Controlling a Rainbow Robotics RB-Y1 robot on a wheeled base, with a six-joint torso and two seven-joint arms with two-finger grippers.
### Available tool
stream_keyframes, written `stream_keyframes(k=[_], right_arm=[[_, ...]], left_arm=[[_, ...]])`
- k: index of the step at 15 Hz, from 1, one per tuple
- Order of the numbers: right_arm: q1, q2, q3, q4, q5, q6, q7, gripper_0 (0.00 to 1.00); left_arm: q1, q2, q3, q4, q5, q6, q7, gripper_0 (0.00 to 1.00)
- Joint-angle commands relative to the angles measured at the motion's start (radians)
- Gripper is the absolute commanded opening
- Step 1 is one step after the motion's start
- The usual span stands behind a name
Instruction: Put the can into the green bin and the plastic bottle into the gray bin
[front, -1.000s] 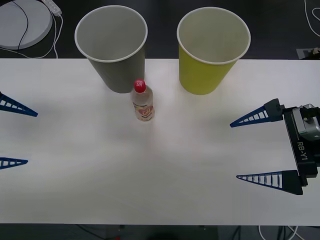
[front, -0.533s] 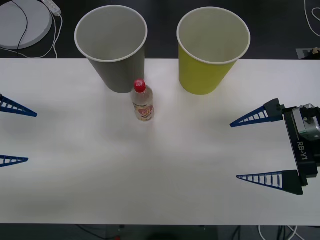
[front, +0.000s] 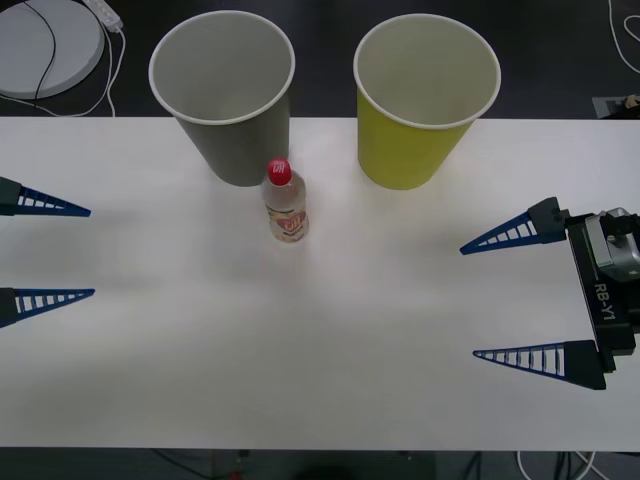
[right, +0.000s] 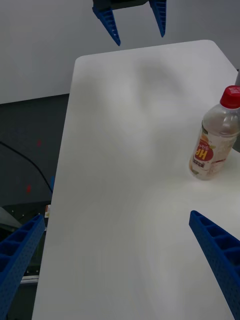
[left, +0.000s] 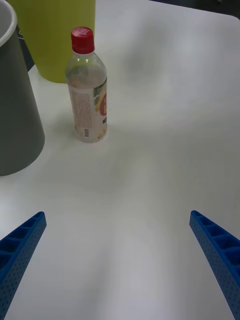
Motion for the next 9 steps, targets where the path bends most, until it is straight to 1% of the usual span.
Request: stream_keyframes(k=[1,3,6,9], right_arm=[[0.000,0.000,0.000,0.000,0.000,0.000,0.000,1.00],[0.000,0.000,0.000,0.000,0.000,0.000,0.000,1.00],[0.000,0.000,0.000,0.000,0.000,0.000,0.000,1.00],[0.000,0.000,0.000,0.000,0.000,0.000,0.000,1.00]], left_arm=[[0.000,0.016,-0.068,-0.017,0.056,0.118,-0.065,1.00],[0.000,0.016,-0.109,-0.028,0.090,0.184,-0.102,1.00],[0.000,0.015,-0.154,-0.066,0.092,0.272,-0.108,1.00],[-0.003,0.007,-0.206,-0.111,0.095,0.391,-0.108,1.00]])
